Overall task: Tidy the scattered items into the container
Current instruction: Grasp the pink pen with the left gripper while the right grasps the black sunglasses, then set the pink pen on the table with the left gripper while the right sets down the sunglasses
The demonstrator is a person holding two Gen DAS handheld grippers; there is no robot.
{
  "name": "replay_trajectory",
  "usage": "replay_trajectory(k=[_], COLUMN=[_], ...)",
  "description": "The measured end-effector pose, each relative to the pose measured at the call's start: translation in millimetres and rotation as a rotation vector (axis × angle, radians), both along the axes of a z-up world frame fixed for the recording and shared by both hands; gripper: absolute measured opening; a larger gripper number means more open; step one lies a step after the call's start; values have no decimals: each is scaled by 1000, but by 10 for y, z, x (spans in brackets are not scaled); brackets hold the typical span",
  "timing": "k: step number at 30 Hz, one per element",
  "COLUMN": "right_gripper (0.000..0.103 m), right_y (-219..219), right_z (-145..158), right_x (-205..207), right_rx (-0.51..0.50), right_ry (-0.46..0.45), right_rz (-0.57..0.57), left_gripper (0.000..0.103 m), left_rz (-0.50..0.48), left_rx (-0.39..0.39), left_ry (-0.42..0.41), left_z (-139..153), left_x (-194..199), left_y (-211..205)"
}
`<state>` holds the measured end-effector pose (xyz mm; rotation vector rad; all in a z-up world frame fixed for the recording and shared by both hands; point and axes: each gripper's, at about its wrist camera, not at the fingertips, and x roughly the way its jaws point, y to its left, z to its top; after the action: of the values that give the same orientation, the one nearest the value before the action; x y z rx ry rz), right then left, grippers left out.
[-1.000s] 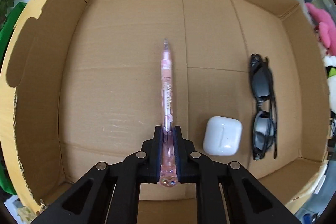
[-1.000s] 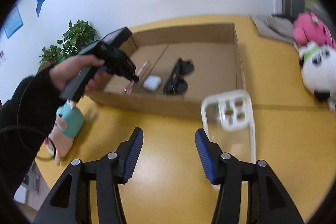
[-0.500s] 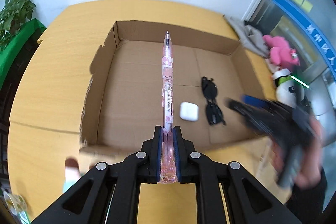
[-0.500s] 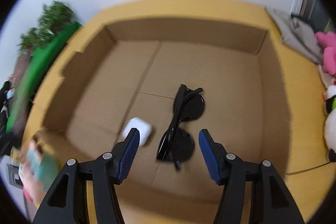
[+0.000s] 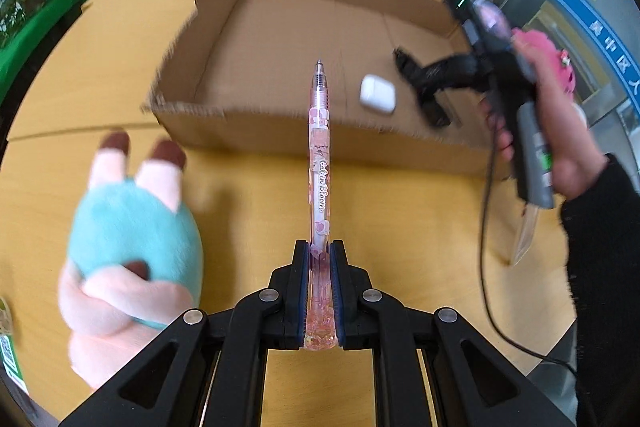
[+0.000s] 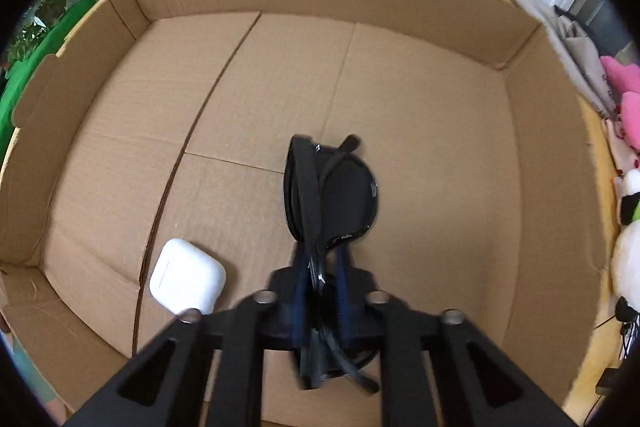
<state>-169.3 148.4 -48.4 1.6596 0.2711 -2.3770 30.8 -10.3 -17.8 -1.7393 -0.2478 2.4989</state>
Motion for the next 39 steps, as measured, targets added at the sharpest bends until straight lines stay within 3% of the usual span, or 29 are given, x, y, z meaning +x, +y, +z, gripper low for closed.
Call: replay_trajectory(k=[7, 12, 16, 21, 22, 24, 25, 26, 30, 37, 39], right_gripper=[7, 7, 7, 7, 7, 7, 8, 9, 11, 65, 65], right_y=[320, 528, 698, 745, 732, 713, 701, 692, 688, 420, 232], right_z=[671, 1218, 1028, 387, 279, 118, 44, 2, 92, 832, 992], right_x=[579, 1271, 1717, 1972, 2005, 2059, 2073, 2090, 2133, 2004, 1802], right_rx=[-107, -235, -287, -230, -210, -193, -182, -180, -197, -281, -314], right_ry=[145, 239, 213, 136, 125, 101, 86, 78, 99, 221, 207], right_rz=[66, 122, 113, 63, 61, 60, 57, 55, 68, 209, 241], left_gripper=[10, 10, 10, 11, 16, 40, 59, 71, 75, 86, 86], left_rz=[-3, 10, 10, 4, 0, -4, -4, -3, 0, -7, -11], left_rx=[-28, -46, -63, -100, -102, -106, -110, -116, -113, -100, -88], left_ry=[-65, -96, -116, -120, -122, -114, -103, -86, -39, 77, 100], left_z=[-338, -522, -630, -557, -540, -494, -463, -416, -211, 140, 184], left_x=[-73, -129, -136, -109, -91, -54, -33, -4, 115, 475, 577], left_y=[104, 109, 169, 264, 278, 291, 291, 288, 246, 70, 21])
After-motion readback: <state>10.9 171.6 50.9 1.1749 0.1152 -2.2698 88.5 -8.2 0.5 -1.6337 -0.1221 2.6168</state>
